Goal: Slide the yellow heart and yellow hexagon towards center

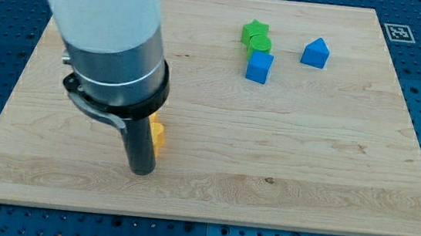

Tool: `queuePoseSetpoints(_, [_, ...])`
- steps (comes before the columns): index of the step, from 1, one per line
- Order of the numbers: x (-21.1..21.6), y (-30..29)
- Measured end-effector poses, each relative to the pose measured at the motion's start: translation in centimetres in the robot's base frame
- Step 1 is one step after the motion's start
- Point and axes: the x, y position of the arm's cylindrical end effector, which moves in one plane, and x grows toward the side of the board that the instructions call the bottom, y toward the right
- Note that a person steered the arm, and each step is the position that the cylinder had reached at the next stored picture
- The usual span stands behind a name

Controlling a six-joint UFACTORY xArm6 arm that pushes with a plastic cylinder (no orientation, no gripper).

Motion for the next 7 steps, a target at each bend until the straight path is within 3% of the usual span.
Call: queuePoseSetpoints(7, [-5.3,0.2])
